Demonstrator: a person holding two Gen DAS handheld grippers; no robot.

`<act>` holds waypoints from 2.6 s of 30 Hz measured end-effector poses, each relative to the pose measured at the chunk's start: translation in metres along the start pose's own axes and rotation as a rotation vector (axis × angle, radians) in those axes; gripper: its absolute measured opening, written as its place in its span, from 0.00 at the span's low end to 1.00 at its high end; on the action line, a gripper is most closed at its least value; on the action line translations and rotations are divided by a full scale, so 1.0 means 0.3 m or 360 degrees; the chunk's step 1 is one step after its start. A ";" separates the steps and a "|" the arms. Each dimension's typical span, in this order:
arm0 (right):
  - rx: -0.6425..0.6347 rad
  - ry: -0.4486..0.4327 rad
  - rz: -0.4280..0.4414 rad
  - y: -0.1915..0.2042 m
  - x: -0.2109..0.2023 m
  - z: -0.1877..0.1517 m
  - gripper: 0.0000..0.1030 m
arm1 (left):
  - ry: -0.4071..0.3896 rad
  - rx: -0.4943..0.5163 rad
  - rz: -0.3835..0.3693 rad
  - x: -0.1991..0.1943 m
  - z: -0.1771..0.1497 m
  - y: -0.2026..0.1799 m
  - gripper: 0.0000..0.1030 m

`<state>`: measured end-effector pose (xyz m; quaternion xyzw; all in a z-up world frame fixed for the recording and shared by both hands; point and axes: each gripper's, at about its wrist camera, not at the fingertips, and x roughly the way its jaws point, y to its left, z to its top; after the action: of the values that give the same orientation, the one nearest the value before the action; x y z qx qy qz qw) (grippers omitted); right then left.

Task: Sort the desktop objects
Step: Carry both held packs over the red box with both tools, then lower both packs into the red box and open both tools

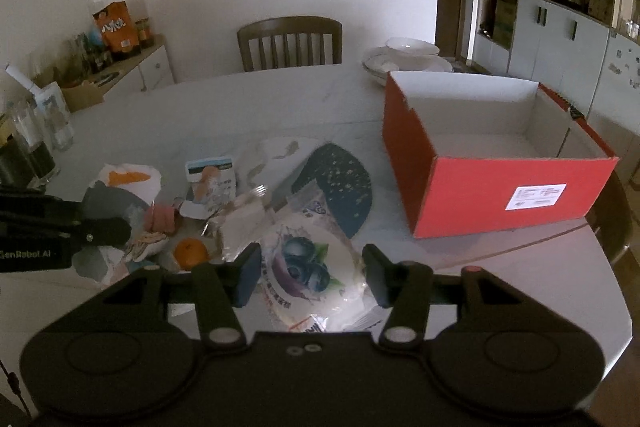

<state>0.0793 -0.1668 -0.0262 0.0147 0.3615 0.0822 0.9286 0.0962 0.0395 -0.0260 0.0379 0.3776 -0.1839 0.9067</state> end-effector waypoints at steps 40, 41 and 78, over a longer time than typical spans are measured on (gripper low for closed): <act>-0.0105 -0.0109 0.0063 -0.781 0.082 0.353 0.52 | -0.0127 0.0208 -0.0145 0.365 0.479 -0.681 0.33; -0.0105 -0.0104 0.0062 -0.794 0.092 0.359 0.52 | -0.0122 0.0214 -0.0149 0.378 0.489 -0.688 0.33; -0.0411 0.0368 0.0097 -0.869 0.530 0.371 0.52 | 0.0434 0.0286 -0.0122 0.970 0.632 -0.696 0.33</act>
<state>0.3068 -0.3945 -0.0729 -0.1032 0.4518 0.1573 0.8721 0.3361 -0.2827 -0.0796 0.1292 0.4803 -0.2445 0.8324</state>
